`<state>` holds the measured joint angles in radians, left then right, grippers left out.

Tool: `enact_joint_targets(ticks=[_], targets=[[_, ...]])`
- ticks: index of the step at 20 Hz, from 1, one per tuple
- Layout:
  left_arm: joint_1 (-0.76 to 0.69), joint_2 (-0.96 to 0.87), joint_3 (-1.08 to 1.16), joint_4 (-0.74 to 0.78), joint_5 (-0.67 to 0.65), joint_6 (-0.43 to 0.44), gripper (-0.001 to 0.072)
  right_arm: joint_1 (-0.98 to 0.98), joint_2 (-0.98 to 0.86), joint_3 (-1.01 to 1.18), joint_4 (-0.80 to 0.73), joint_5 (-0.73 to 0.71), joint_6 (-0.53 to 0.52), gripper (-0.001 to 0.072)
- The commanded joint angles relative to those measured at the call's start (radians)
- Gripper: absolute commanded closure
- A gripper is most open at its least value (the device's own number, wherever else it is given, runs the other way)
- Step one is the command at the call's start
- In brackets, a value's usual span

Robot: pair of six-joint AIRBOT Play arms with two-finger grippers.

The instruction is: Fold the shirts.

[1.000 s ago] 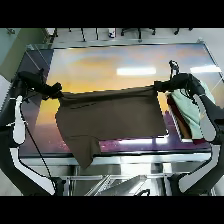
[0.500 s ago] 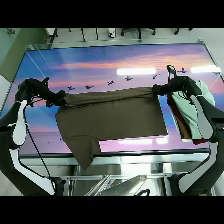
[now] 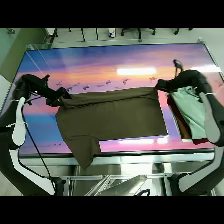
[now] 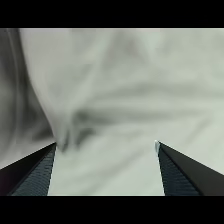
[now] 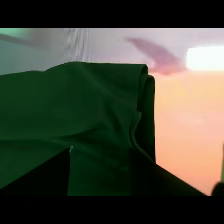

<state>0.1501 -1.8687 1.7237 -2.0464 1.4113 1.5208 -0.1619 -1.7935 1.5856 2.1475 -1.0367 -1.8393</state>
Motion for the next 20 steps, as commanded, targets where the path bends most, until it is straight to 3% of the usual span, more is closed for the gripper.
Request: enact_joint_targets(ticks=[1,5,11,15,20], targets=[[0.020,0.078,0.060,0.031,0.198,-0.031,0.0002,-0.109,0.117,0.005,0.011,-0.257,-0.004,0.0303],[0.011,0.392,-0.289,0.259,0.180,-0.016,0.0003,-0.254,0.309,-0.267,0.011,-0.345,-0.105,0.0304],[0.016,0.872,-1.054,0.057,-0.097,-0.011,0.0002,-0.393,0.428,-0.586,0.119,-0.245,-0.214,0.0299],[0.017,0.987,-1.345,-0.047,-0.236,-0.011,0.0003,-0.384,0.423,-0.610,0.131,-0.245,-0.219,0.0299],[0.017,0.990,-1.443,-0.063,-0.381,-0.011,0.0003,-0.379,0.422,-0.610,0.169,-0.242,-0.222,0.0299]])
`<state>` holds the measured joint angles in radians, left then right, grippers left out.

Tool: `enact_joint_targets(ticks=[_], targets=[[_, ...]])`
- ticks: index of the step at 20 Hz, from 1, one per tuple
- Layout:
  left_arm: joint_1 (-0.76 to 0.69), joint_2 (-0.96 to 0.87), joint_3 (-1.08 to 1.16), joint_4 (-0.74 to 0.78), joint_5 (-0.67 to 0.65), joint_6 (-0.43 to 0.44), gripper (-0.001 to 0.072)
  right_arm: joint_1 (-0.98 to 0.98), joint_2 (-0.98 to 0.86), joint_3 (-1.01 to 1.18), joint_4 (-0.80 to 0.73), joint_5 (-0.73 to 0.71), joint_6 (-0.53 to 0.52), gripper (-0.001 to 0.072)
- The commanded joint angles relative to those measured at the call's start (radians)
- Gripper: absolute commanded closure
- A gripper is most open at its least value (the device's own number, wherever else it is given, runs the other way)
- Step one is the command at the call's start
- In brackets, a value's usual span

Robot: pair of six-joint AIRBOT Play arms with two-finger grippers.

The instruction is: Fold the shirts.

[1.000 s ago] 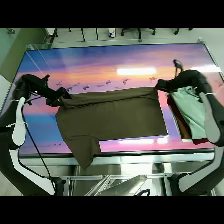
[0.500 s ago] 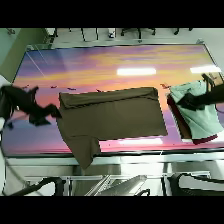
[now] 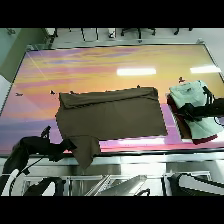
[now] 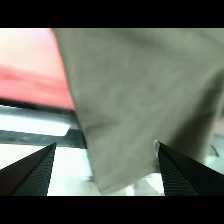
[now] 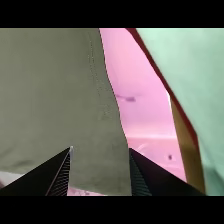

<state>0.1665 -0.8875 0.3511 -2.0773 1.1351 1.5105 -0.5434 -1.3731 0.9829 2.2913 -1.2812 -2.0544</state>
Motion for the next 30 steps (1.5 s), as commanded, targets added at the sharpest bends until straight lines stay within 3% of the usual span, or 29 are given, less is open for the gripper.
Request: enact_joint_targets(ticks=[1,3,4,6,7,8,10,11,12,15,21,25,26,28,29,30], targets=[[0.000,-0.016,-0.070,-0.065,-0.137,0.002,0.0003,0.009,0.002,-0.008,0.024,0.006,-0.012,0.0298],[0.000,-0.084,-0.070,-0.160,-0.195,0.070,0.0004,0.022,0.001,-0.010,0.025,0.007,-0.014,0.0298],[0.000,-0.120,-0.069,-0.188,-0.215,0.092,0.0115,0.027,0.001,-0.012,0.025,0.007,-0.014,0.0298],[0.000,-0.193,-0.041,-0.192,-0.211,0.137,0.0598,0.038,-0.001,-0.018,0.024,0.007,-0.014,0.0298],[0.000,-0.225,-0.014,-0.193,-0.182,0.159,0.0615,0.041,-0.006,-0.019,0.023,0.006,-0.014,0.0299],[0.000,-0.248,0.019,-0.192,-0.142,0.180,0.0687,0.041,-0.012,-0.019,0.019,0.005,-0.014,0.0298],[0.000,-0.269,0.092,-0.180,-0.058,0.196,0.0691,0.041,-0.026,-0.019,-0.003,-0.002,-0.006,0.0291],[0.000,-0.269,0.129,-0.158,-0.019,0.196,0.0690,0.042,-0.036,-0.020,-0.022,-0.012,0.002,0.0224],[0.000,-0.261,0.169,-0.125,0.020,0.194,0.0691,0.042,-0.045,-0.024,-0.047,-0.021,0.013,0.0210],[0.001,-0.193,0.250,-0.024,0.058,0.146,0.0691,0.047,-0.069,-0.068,-0.155,-0.024,0.069,0.0211],[0.000,-0.116,0.278,-0.009,0.068,0.139,0.0691,0.082,-0.149,-0.158,-0.140,0.017,0.063,0.0211],[0.000,-0.117,0.278,-0.009,0.069,0.139,0.0691,0.167,-0.174,-0.164,-0.041,0.083,0.034,0.0214],[0.000,-0.117,0.278,-0.009,0.070,0.140,0.0691,0.185,-0.174,-0.164,-0.006,0.090,0.022,0.0281],[0.001,-0.116,0.279,-0.009,0.069,0.140,0.0691,0.213,-0.173,-0.164,0.045,0.073,-0.008,0.0505],[0.001,-0.116,0.279,-0.009,0.071,0.140,0.0690,0.220,-0.171,-0.161,0.048,0.060,-0.011,0.0671],[0.001,-0.113,0.279,-0.008,0.083,0.140,0.0691,0.221,-0.164,-0.161,0.047,0.043,-0.011,0.0688]])
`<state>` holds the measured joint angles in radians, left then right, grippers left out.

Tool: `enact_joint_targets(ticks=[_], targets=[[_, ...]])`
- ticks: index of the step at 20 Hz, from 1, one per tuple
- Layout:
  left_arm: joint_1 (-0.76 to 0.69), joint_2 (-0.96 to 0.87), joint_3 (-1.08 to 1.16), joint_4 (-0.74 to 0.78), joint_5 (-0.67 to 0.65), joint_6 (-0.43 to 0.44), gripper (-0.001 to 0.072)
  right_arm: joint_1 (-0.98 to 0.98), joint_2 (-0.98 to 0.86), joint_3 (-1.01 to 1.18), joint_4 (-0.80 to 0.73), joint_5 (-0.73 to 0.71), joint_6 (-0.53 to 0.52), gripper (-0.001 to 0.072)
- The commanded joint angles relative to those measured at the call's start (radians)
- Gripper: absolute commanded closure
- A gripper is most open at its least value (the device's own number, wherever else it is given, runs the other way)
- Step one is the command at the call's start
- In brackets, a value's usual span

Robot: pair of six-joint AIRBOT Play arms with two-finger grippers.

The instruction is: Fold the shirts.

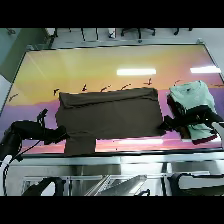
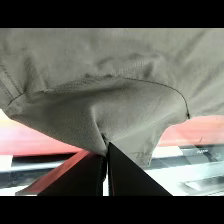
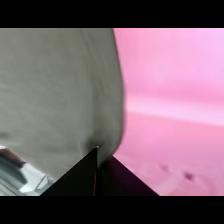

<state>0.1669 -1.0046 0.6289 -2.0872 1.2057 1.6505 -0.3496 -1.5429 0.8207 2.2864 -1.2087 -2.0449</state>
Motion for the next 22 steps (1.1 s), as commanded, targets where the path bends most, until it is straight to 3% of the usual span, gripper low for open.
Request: enact_joint_targets(ticks=[1,3,6,8,12,16,22], targets=[[0.000,0.013,0.001,0.008,0.032,0.000,0.0691,0.024,0.021,0.002,0.043,-0.043,-0.020,0.0688],[0.000,0.065,0.001,0.076,0.085,-0.010,0.0691,0.008,0.083,0.000,-0.015,-0.047,0.011,0.0688],[0.000,0.188,0.001,0.282,0.213,-0.062,0.0691,-0.030,0.202,-0.008,-0.254,-0.048,0.217,0.0688],[0.000,0.255,0.001,0.380,0.246,-0.074,0.0691,-0.034,0.273,-0.048,-0.328,-0.048,0.281,0.0688],[0.000,0.252,0.008,0.336,0.174,-0.073,0.0691,0.006,0.321,-0.103,-0.249,-0.011,0.233,0.0688],[-0.005,0.045,0.194,0.237,0.043,-0.053,0.0691,0.069,0.301,-0.041,0.050,0.159,0.100,0.0687],[-0.015,-0.337,0.589,0.162,-0.045,-0.029,0.0691,0.152,0.110,0.159,0.082,0.282,0.111,0.0687]])
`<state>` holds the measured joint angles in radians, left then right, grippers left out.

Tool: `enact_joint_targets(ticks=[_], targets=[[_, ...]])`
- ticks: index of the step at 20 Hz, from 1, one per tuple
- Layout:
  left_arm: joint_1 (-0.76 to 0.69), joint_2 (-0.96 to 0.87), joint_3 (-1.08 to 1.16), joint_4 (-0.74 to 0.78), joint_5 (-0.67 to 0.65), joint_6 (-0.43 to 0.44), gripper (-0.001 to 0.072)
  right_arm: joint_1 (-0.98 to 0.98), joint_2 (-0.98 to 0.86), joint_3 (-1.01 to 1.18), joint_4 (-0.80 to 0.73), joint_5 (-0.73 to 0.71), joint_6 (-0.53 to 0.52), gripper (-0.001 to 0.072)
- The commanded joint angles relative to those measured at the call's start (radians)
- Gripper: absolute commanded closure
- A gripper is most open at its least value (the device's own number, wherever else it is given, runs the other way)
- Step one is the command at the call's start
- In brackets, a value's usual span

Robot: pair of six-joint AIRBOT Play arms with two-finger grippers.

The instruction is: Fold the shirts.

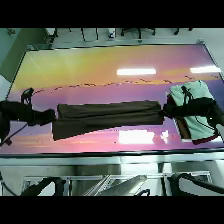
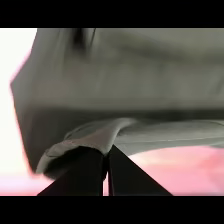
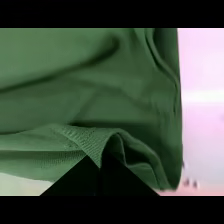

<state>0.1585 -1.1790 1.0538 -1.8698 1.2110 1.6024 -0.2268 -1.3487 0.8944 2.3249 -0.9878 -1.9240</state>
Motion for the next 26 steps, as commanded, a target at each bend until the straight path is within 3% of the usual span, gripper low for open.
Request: enact_joint_targets(ticks=[1,9,10,11,12,13,14,16,24,25,26], targets=[[-0.017,-0.214,0.204,-0.062,-0.055,0.030,0.0691,0.033,-0.121,0.114,0.043,0.062,-0.010,0.0687],[-0.089,-0.544,0.391,-0.065,-0.039,0.032,0.0691,0.035,-0.219,0.174,0.042,0.095,-0.018,0.0677],[-0.089,-0.568,0.407,-0.065,-0.026,0.031,0.0691,0.034,-0.217,0.180,0.033,0.087,-0.018,0.0624],[-0.089,-0.584,0.423,-0.072,-0.010,0.030,0.0689,0.033,-0.217,0.192,0.013,0.076,-0.019,0.0426],[-0.090,-0.593,0.440,-0.079,0.010,0.030,0.0554,0.033,-0.216,0.206,-0.021,0.071,-0.018,0.0296],[-0.090,-0.598,0.457,-0.097,0.027,0.031,0.0178,0.033,-0.216,0.220,-0.069,0.069,-0.017,0.0228],[-0.089,-0.599,0.475,-0.106,0.037,0.030,0.0011,0.033,-0.217,0.229,-0.114,0.069,-0.013,0.0162],[-0.089,-0.599,0.524,-0.122,0.083,0.030,0.0010,0.033,-0.222,0.233,-0.163,0.069,-0.010,0.0068],[-0.093,-0.599,0.713,-0.176,0.269,0.026,0.0013,0.035,-0.309,0.233,-0.139,0.006,-0.017,0.0076],[-0.094,-0.599,0.722,-0.217,0.272,0.024,0.0048,0.036,-0.321,0.233,-0.112,-0.020,-0.027,0.0082],[-0.097,-0.597,0.723,-0.259,0.273,0.024,0.0242,0.037,-0.335,0.233,-0.071,-0.053,-0.057,0.0224]])
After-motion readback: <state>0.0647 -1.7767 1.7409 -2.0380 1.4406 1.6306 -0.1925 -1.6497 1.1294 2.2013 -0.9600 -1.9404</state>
